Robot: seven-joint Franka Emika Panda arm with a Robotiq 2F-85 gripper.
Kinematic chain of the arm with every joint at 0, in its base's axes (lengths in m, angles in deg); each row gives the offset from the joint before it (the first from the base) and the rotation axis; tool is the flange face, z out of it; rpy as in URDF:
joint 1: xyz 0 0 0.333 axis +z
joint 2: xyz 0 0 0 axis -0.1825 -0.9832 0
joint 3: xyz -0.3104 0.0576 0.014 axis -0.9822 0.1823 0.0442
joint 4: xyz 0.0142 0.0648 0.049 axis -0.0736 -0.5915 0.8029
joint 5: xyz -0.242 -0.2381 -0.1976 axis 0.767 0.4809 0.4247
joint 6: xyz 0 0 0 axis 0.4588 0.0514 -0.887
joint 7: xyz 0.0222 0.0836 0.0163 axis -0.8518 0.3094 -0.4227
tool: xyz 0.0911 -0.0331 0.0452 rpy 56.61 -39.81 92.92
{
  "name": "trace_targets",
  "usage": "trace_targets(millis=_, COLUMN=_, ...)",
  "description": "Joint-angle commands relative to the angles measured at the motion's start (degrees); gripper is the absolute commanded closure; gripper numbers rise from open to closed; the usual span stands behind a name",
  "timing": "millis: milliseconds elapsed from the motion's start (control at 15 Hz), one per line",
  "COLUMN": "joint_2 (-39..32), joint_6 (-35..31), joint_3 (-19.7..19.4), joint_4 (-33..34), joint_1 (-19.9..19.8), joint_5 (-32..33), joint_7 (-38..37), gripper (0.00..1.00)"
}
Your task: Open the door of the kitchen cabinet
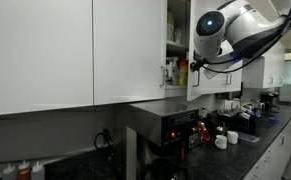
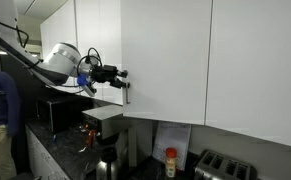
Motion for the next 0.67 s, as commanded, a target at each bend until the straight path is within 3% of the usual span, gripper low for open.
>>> trace_targets(millis=0, joint_2=4.76, joint_6=2.59, joint_3=-1.64, joint_4=-3.13, joint_1=-0.64, joint_5=-1.74, joint_7=0.79, gripper=0.0)
trace_targets(millis=600, joint_2=10.14, joint_6=0.85, joint_3=-3.2, joint_4=-6.86, joint_1=-0.85, joint_5=-2.41, joint_7=1.57, gripper=0.0)
